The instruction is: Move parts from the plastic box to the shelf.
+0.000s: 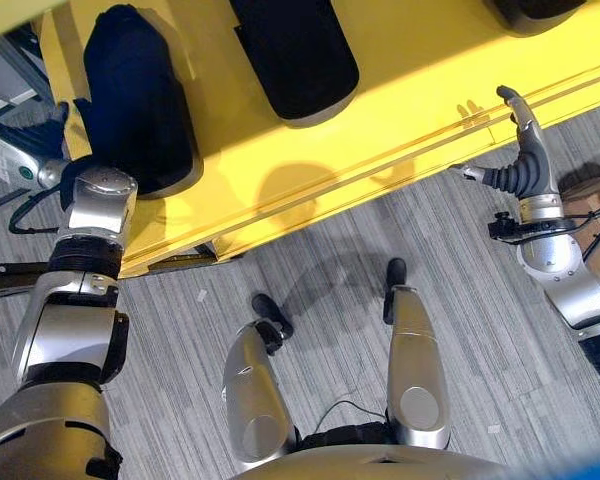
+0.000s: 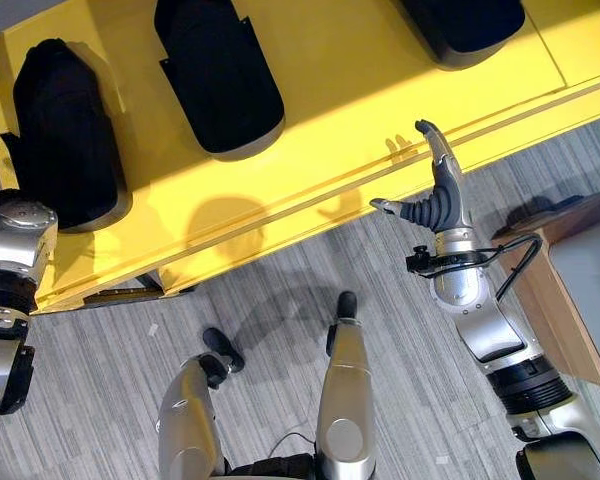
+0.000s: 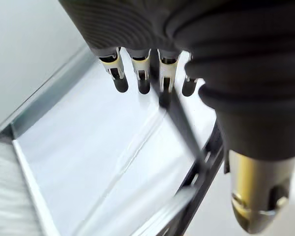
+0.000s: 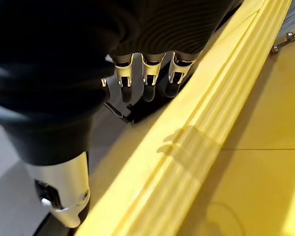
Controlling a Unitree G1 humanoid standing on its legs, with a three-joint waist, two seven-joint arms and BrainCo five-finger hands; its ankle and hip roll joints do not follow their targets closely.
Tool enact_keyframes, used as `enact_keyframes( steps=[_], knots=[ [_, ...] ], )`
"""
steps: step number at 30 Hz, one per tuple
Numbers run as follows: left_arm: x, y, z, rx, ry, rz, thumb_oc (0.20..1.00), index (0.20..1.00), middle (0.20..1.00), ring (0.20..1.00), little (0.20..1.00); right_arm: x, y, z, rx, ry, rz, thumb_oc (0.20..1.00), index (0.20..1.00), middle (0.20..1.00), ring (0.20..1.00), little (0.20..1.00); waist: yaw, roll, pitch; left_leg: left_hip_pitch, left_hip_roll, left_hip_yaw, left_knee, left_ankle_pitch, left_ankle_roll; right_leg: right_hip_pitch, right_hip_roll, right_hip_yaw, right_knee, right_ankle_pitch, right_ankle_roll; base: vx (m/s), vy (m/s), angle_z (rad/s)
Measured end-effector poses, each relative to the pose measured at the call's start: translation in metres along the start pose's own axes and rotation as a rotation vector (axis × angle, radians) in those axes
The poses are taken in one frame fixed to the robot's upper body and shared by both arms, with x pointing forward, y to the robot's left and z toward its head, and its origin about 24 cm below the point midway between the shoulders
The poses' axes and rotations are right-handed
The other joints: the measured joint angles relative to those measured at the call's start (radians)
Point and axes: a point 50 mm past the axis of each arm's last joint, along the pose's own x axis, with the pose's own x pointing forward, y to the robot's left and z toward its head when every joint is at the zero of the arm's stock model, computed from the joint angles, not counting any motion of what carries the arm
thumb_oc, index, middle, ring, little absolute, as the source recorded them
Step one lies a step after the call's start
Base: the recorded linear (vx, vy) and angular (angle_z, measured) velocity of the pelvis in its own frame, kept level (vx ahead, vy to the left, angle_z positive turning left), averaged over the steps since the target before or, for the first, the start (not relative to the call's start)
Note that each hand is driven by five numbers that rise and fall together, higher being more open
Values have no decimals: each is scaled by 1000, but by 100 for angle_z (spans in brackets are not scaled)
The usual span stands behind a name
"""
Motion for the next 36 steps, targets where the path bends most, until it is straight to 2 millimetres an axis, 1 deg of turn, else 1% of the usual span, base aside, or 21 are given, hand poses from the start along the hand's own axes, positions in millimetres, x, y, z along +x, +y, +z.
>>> enact_keyframes(
  steps=[2,5,6,8,9,10,11,12,16,19,22,23,24,25,26,28,30,34,36],
  knots=[
    [2,2,10,-55,-44,41,1000,1000,1000,1000,1000,-2,0,-2,-4,12,1,1000,1000,1000,1000,1000,-3,-1,0,0,0,-1,1,-1,1,1,0,0,0,0,0,0,0,0],
    [10,4,43,-204,-101,116,1000,1000,1000,1000,1000,-5,-1,-6,-11,24,7,1000,1000,1000,1000,1000,-5,-5,2,0,0,-2,2,0,1,1,0,0,1,0,0,0,0,0],
    [15,7,56,-248,-145,152,1000,1000,1000,1000,1000,-5,-1,-5,-10,23,9,1000,1000,1000,1000,1000,-10,-5,2,0,0,-1,2,0,1,1,0,0,1,0,1,0,0,0],
    [26,15,71,-293,-217,203,1000,1000,1000,1000,1000,-5,-1,-5,-8,19,11,1000,1000,1000,1000,1000,-30,-5,2,1,0,-1,1,0,1,1,0,0,0,0,1,0,0,0],
    [31,19,81,-315,-254,211,1000,1000,1000,1000,1000,-6,0,-5,-7,19,13,1000,1000,1000,1000,1000,-42,-5,2,1,0,0,1,0,1,2,0,0,0,0,1,0,0,0],
    [32,19,87,-329,-268,207,1000,1000,1000,1000,1000,-6,0,-5,-7,19,15,1000,1000,1000,1000,1000,-47,-5,2,2,0,0,1,-1,1,2,0,0,0,0,1,0,0,0],
    [30,17,99,-355,-311,188,1000,1000,1000,1000,1000,-9,1,-6,-4,20,22,1000,1000,1000,1000,1000,-51,-5,2,3,0,0,2,-1,1,4,0,0,0,0,0,0,0,0],
    [27,14,105,-368,-333,159,1000,1000,1000,1000,1000,-14,4,-8,2,21,35,1000,1000,1000,1000,1000,-53,-5,2,4,0,0,2,-1,1,5,0,0,1,0,0,-15,-32,1],
    [22,9,106,-394,-344,76,1000,1000,1000,1000,1000,-22,7,-12,-6,32,48,1000,1000,1000,1000,1000,-53,-5,2,10,0,-1,3,0,1,11,0,0,2,0,0,-5,-43,1],
    [5,1,98,-425,-350,-22,1000,1000,1000,1000,1000,-31,10,-16,-14,36,64,1000,1000,1000,1000,1000,-45,-4,2,36,0,-1,-6,-1,1,41,1,-2,-8,0,1,-7,-66,1],
    [-22,3,92,-514,-393,-150,1000,1000,1000,1000,1000,-40,12,-14,10,37,57,1000,1000,1000,1000,1000,-26,-4,1,52,0,-4,-18,2,-3,57,7,-4,-15,0,1,-2,-109,0],
    [-40,8,85,-561,-397,-221,1000,1000,1000,1000,1000,-44,15,-14,30,44,52,1000,1000,1000,1000,1000,-18,-3,1,65,-3,-9,-37,9,-7,73,9,-12,-24,-1,1,2,-128,8],
    [-67,19,76,-631,-393,-300,1000,1000,1000,1000,1000,-51,18,-16,52,69,48,1000,1000,1000,1000,1000,-4,-3,1,93,-5,-11,-69,24,-14,102,13,-22,-44,-1,0,-2,-105,13],
    [-84,26,67,-649,-393,-359,1000,1000,1000,1000,1000,-56,20,-18,56,86,54,1000,1000,1000,1000,1000,16,-3,0,114,-10,-20,-97,34,-20,126,17,-36,-58,-1,-1,-7,-107,17],
    [-93,31,60,-656,-393,-401,1000,1000,1000,1000,1000,-57,20,-19,56,89,54,1000,1000,1000,1000,1000,32,-4,0,125,-13,-26,-114,42,-24,137,17,-46,-62,-4,-5,-6,-108,16],
    [-104,41,48,-670,-368,-448,1000,1000,1000,1000,1000,-56,21,-18,76,86,30,1000,1000,1000,1000,1000,58,-3,-1,133,-21,-32,-136,56,-21,148,16,-54,-69,-4,-5,-1,-95,12],
    [-114,50,37,-645,-402,-511,1000,1000,1000,1000,1000,-58,23,-17,85,91,16,1000,1000,1000,1000,1000,74,-2,-2,152,-26,-42,-152,65,-22,173,14,-66,-76,-3,-6,15,-69,15],
    [-124,60,32,-642,-494,-561,1000,1000,1000,1000,1000,-60,24,-16,83,79,21,1000,1000,1000,1000,1000,108,0,-13,182,-40,-49,-195,81,-22,211,8,-85,-104,-1,-1,21,-60,13],
    [-129,69,34,-647,-565,-576,1000,1000,1000,1000,1000,-61,25,-15,89,74,24,1000,1000,1000,1000,1000,111,1,-22,206,-55,-51,-234,101,-21,237,2,-100,-126,5,2,21,-57,15]
  ],
)
